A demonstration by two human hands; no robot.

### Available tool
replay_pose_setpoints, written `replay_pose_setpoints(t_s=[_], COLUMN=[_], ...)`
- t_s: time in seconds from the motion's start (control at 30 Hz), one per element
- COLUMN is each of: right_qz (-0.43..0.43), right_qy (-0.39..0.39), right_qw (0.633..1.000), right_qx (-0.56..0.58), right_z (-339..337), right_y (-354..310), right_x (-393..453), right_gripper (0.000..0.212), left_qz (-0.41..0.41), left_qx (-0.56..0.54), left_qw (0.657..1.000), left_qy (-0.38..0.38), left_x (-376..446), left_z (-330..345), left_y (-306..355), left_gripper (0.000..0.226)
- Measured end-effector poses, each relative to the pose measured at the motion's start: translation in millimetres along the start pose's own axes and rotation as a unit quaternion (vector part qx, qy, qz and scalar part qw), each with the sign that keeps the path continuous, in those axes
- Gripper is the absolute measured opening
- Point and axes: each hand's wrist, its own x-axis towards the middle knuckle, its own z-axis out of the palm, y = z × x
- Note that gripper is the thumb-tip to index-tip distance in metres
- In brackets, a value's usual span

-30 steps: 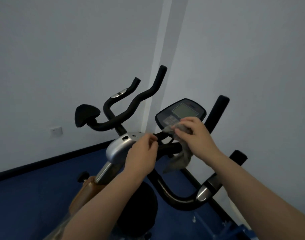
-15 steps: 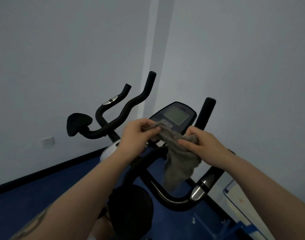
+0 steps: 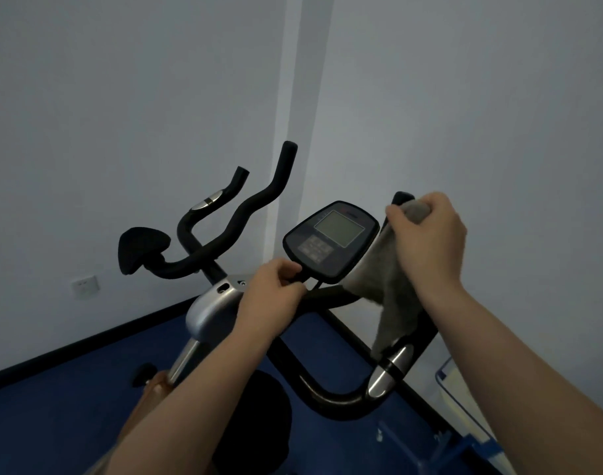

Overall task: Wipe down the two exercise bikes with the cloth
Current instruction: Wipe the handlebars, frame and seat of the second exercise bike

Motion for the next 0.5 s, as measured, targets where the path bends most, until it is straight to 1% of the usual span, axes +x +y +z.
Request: replay_pose_setpoints(t_s=[0.03, 0.07, 0.1, 0.13, 0.17, 0.2, 0.23, 0.27, 0.33, 0.4, 0.43, 0.47, 0.5], right_qz=[-0.004, -0.015, -0.031, -0.058, -0.113, -0.190, -0.256, -0.283, -0.298, -0.308, -0.307, -0.288, -0.258], right_qy=[-0.007, -0.055, -0.135, -0.225, -0.294, -0.320, -0.310, -0.295, -0.270, -0.282, -0.289, -0.290, -0.285], right_qw=[1.000, 0.998, 0.989, 0.972, 0.948, 0.921, 0.900, 0.890, 0.875, 0.837, 0.825, 0.835, 0.857], right_qx=[0.017, 0.034, 0.048, 0.032, -0.033, -0.113, -0.168, -0.202, -0.268, -0.354, -0.377, -0.369, -0.342], right_z=[8.3, 18.3, 28.4, 37.8, 45.5, 51.3, 55.2, 56.5, 61.3, 69.9, 73.0, 74.5, 75.1], right_y=[-2.9, -3.1, 0.1, 6.8, 16.3, 27.9, 38.9, 43.3, 42.5, 34.8, 30.1, 26.3, 25.2], right_x=[-8.9, -21.1, -36.3, -52.9, -67.6, -77.7, -82.5, -83.8, -81.2, -80.5, -80.8, -81.1, -81.0], right_gripper=[0.026, 0.027, 0.027, 0.026, 0.027, 0.030, 0.037, 0.044, 0.055, 0.054, 0.052, 0.050, 0.049], left_qz=[-0.012, -0.024, -0.032, -0.039, -0.047, -0.056, -0.062, -0.064, -0.063, -0.060, -0.057, -0.053, -0.051], left_qx=[-0.015, -0.031, -0.045, -0.053, -0.058, -0.065, -0.077, -0.088, -0.094, -0.079, -0.065, -0.055, -0.050], left_qw=[1.000, 0.999, 0.998, 0.997, 0.996, 0.995, 0.993, 0.992, 0.991, 0.993, 0.994, 0.995, 0.995], left_qy=[0.018, 0.028, 0.036, 0.043, 0.051, 0.057, 0.061, 0.065, 0.069, 0.068, 0.069, 0.070, 0.068], left_x=[4.0, 6.9, 9.3, 10.3, 10.5, 9.6, 9.2, 9.5, 9.6, 9.7, 9.6, 8.9, 9.1], left_z=[3.2, 6.2, 9.3, 11.8, 13.9, 14.9, 15.7, 16.0, 16.3, 17.7, 18.0, 18.2, 18.1], left_y=[-0.3, -1.5, -4.7, -9.1, -14.2, -18.5, -22.4, -25.5, -27.6, -27.7, -27.6, -27.6, -27.7], left_gripper=[0.026, 0.027, 0.029, 0.030, 0.029, 0.029, 0.029, 0.030, 0.032, 0.031, 0.031, 0.030, 0.030])
